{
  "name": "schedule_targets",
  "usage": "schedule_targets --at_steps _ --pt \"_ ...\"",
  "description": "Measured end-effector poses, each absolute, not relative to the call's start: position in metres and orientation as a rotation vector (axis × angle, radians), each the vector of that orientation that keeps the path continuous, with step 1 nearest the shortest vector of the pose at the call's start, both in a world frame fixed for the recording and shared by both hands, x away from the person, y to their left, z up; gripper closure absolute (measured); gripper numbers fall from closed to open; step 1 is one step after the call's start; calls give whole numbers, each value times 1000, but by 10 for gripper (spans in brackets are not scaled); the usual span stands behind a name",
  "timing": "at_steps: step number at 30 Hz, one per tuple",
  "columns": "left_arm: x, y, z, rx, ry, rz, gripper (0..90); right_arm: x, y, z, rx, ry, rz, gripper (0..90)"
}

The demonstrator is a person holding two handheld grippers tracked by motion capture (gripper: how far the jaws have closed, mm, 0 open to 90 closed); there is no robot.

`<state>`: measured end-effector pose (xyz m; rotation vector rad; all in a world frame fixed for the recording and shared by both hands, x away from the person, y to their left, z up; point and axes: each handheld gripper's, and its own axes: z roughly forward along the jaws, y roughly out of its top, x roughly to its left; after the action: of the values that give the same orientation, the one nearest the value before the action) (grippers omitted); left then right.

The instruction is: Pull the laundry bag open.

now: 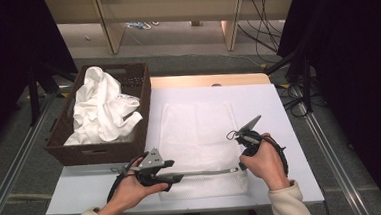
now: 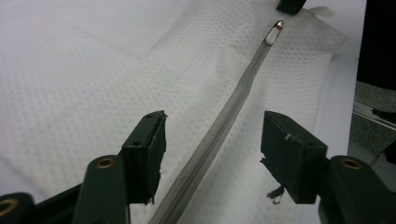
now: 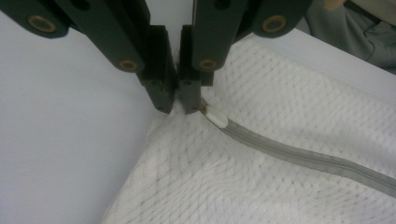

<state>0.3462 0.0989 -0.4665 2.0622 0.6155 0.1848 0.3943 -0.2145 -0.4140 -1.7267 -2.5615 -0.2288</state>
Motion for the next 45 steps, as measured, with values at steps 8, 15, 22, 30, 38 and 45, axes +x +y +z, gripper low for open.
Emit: schedule_targets --at_steps 8,15,22,30,38,45 --pt "358 55 -455 2086 488 165 417 391 -213 -406 -1721 -2574 -252 868" --pt "364 32 -455 2092 421 143 442 389 -211 -400 -1732 -2578 -271 868" --pt "366 0 -454 2101 337 123 476 388 -210 -399 -1678 -2623 -307 868" --pt "366 -27 -462 2108 268 98 493 385 -206 -394 -1716 -2594 -302 868" --pt "371 -40 -471 2134 252 93 511 383 -205 -391 -1688 -2632 -334 868" --pt "375 -44 -475 2143 253 63 529 382 -201 -390 -1704 -2609 -319 868"
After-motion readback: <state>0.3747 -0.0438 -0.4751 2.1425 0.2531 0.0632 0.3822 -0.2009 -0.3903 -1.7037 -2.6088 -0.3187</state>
